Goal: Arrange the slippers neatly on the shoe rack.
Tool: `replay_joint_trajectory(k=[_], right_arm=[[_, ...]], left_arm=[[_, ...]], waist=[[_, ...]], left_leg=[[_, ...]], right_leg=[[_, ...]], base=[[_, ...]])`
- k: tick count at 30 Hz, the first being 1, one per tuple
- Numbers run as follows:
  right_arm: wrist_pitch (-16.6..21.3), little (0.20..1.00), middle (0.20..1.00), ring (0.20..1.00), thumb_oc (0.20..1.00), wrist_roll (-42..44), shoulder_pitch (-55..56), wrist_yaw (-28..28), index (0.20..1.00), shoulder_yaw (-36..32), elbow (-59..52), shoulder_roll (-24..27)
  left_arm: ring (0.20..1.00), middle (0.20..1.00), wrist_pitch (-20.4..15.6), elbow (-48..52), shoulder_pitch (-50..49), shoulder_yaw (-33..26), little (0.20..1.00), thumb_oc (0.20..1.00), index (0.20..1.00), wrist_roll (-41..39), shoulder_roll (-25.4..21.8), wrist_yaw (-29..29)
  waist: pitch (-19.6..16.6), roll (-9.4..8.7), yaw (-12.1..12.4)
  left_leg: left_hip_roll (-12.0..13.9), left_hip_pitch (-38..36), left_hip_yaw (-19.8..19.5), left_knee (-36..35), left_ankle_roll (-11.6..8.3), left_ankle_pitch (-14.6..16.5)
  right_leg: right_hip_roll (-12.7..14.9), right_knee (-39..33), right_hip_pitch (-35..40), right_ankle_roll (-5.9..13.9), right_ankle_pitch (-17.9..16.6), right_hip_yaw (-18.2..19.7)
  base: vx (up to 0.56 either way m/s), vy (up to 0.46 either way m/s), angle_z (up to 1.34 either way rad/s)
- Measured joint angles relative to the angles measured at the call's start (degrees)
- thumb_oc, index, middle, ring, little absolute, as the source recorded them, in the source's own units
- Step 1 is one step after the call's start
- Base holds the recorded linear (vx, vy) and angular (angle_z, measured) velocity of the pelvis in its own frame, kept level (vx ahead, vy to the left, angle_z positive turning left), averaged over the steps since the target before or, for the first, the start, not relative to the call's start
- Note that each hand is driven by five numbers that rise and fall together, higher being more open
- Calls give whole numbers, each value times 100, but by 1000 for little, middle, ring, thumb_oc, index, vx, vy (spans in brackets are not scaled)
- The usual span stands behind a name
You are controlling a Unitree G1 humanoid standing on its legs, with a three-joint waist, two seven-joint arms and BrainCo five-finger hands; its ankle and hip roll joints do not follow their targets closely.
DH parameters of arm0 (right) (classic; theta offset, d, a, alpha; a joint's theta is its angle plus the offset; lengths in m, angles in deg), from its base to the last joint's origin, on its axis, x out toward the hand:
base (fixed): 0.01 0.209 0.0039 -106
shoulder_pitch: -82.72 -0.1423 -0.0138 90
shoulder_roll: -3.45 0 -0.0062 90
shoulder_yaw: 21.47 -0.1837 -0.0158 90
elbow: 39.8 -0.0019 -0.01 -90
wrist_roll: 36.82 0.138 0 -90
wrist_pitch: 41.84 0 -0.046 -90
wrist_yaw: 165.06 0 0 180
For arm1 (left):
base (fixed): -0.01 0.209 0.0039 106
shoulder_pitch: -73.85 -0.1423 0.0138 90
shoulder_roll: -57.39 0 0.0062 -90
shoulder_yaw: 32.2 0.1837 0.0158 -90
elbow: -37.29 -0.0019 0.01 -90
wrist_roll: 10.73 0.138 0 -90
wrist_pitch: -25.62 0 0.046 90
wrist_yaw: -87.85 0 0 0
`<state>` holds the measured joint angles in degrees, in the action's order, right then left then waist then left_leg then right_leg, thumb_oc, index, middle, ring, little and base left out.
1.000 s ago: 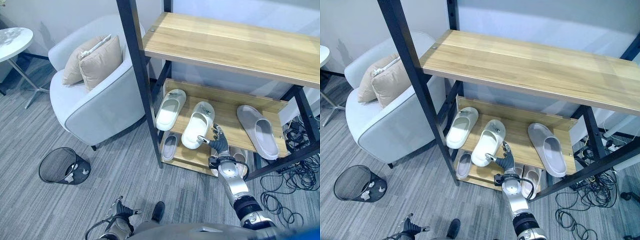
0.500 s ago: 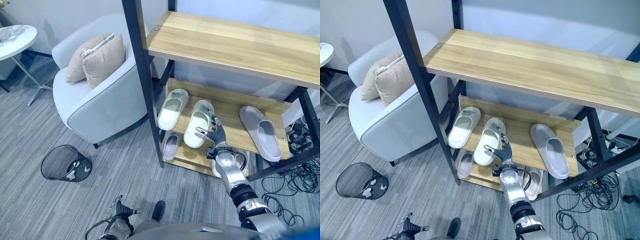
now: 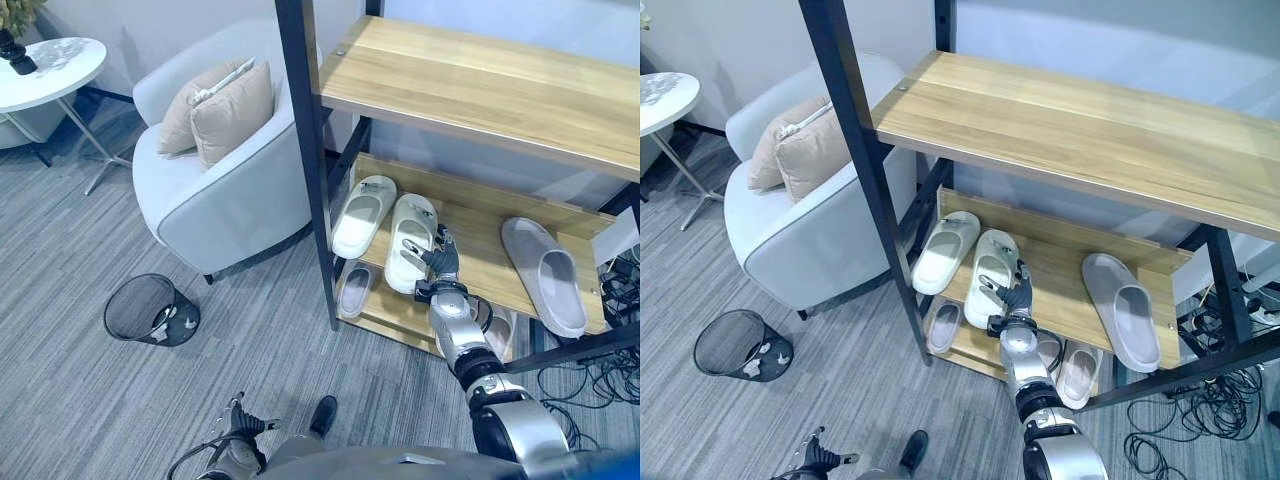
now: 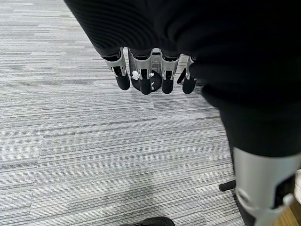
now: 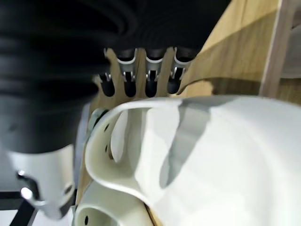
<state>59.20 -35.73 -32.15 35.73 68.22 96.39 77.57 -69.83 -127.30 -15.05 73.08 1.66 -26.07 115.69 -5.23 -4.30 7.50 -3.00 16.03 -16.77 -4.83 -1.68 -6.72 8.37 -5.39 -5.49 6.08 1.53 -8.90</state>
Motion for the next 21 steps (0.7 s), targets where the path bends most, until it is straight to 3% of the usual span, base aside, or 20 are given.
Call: replay_joint_trajectory(k=[5, 8, 12, 14, 16, 18, 21], right_arm=[[196, 1000, 1000, 1000, 1000, 108, 66, 231, 1000, -47, -229, 9], [178, 1000, 1000, 1000, 1000, -281, 629, 436, 1000, 389, -1125, 266], [112, 1000, 1000, 1000, 1000, -478, 1588, 260, 1000, 542, -2056, 286], [23, 1000, 1000, 1000, 1000, -702, 1738, 172, 1000, 705, -1788, 544], [-328, 1000, 1000, 1000, 1000, -1271, 2159, 92, 1000, 801, -1834, 872], [-622, 1000, 1000, 1000, 1000, -1431, 2336, -62, 1000, 774, -1830, 878], [-617, 1000, 1000, 1000, 1000, -1414, 2361, -281, 1000, 795, -1824, 658]], left_arm=[[1000, 1000, -45, -107, -1, 0, 1000, 1000, 1000, 0, 5, 1], [1000, 1000, -43, -121, -20, -1, 1000, 1000, 1000, -3, 5, 4], [1000, 1000, -18, -163, -77, -7, 1000, 1000, 1000, -5, -27, 5], [1000, 1000, -19, -182, -82, -7, 1000, 1000, 1000, -3, -41, 4], [1000, 1000, -20, -223, -106, -15, 1000, 1000, 1000, -13, -82, 3], [1000, 1000, -12, -222, -146, -14, 1000, 1000, 1000, -16, -110, 2], [1000, 1000, 19, -217, -158, -12, 1000, 1000, 1000, -15, -109, 3]], waist=[[-21, 31, -23], [-25, 32, -31], [-47, 1, -205], [-58, -19, -234], [-123, -111, -267], [-130, -123, -366], [-127, -111, -394]], left_leg=[[-6, -5, -7, 8, 11, -8], [-3, -36, 0, 3, 11, -8], [31, -265, 64, -42, 4, 0], [58, -294, 83, -43, -25, 21], [82, -295, 85, -44, -30, 19], [86, -302, 157, -44, 4, 0], [92, -328, 215, -44, 11, 7]], right_leg=[[8, 0, 9, 3, 2, -11], [13, 1, 32, 3, 2, -5], [13, 0, 208, -1, 11, 43], [-7, -2, 219, -5, 2, 85], [-26, -25, 207, -17, 4, 95], [-20, -24, 191, -5, -22, 175], [-15, -9, 196, -3, -28, 213]], base=[[2, 1, 1], [3, -1, -1], [3, -29, -9], [-12, -40, -8], [-17, -45, -4], [-14, -16, -15], [-10, -8, -10]])
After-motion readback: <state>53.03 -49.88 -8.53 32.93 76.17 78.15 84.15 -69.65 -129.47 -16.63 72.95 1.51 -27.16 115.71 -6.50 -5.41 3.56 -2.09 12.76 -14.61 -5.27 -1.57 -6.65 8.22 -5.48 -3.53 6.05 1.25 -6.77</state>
